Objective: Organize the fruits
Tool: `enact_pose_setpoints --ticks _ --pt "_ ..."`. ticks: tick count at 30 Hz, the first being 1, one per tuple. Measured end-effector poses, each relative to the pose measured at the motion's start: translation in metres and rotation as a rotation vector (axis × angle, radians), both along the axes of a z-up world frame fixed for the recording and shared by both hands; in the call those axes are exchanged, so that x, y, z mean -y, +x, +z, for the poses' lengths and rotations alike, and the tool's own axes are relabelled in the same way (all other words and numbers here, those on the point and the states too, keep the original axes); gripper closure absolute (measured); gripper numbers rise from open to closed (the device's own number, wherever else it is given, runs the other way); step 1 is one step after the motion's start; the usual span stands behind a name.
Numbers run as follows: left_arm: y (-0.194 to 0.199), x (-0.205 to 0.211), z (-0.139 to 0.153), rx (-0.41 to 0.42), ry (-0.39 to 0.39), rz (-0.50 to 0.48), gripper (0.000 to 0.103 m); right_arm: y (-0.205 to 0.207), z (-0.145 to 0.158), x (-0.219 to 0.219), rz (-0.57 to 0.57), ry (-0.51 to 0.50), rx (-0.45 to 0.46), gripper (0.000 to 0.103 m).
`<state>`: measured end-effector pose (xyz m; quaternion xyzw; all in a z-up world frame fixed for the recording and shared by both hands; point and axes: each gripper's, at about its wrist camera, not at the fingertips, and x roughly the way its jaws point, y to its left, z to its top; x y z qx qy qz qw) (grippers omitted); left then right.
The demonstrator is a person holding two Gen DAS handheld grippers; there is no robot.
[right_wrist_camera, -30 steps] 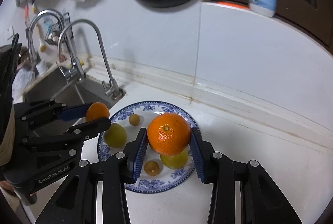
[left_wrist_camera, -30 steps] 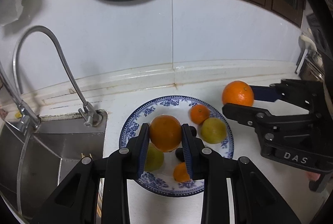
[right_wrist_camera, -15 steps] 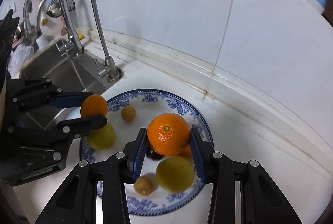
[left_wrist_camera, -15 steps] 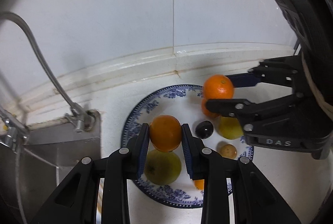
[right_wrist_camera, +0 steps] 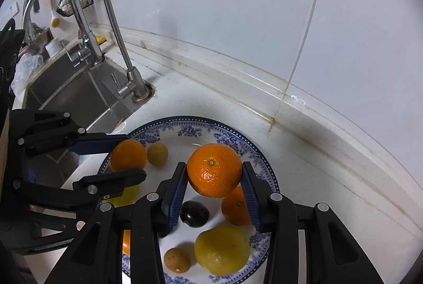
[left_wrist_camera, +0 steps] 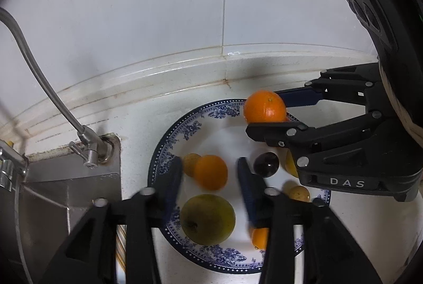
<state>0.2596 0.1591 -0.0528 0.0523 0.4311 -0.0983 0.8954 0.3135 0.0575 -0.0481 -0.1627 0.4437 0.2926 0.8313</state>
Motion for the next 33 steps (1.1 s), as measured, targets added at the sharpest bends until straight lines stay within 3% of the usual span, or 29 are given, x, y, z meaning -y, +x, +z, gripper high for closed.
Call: enact_pose_setpoints --ticks 1,3,11,14,18,21,26,29,33 --pt "0.0 -0.001 0.0 0.002 0.002 -0.002 0.056 0.0 0.0 0.001 -0.001 0.008 -0.006 0.06" --pt "-0.002 -0.001 0.001 -0.003 0.015 0.02 0.056 -0.001 0.002 0.004 -0.014 0.025 -0.004 0.047" --pt "-0.03 -0.003 0.018 0.042 0.015 0.142 0.055 -0.027 0.024 0.032 -0.109 0.032 0.088 0.046" --pt "-0.048 0.003 0.032 0.096 0.001 0.173 0.046 -0.045 0.035 0.048 -0.175 0.039 0.127 0.046" --pt "-0.071 0.014 0.049 0.17 0.005 0.187 0.041 -0.074 0.049 0.071 -0.265 0.077 0.161 0.046" --pt "-0.091 0.023 0.06 0.206 -0.011 0.192 0.039 -0.095 0.058 0.088 -0.346 0.09 0.187 0.036" --pt "-0.122 0.034 0.069 0.278 -0.008 0.205 0.03 -0.144 0.076 0.112 -0.47 0.065 0.305 0.022" --pt "-0.144 0.044 0.076 0.317 -0.018 0.198 0.02 -0.173 0.084 0.121 -0.508 0.065 0.358 0.018" --pt "-0.167 0.058 0.083 0.361 -0.009 0.182 0.015 -0.202 0.092 0.138 -0.541 0.087 0.384 0.014"
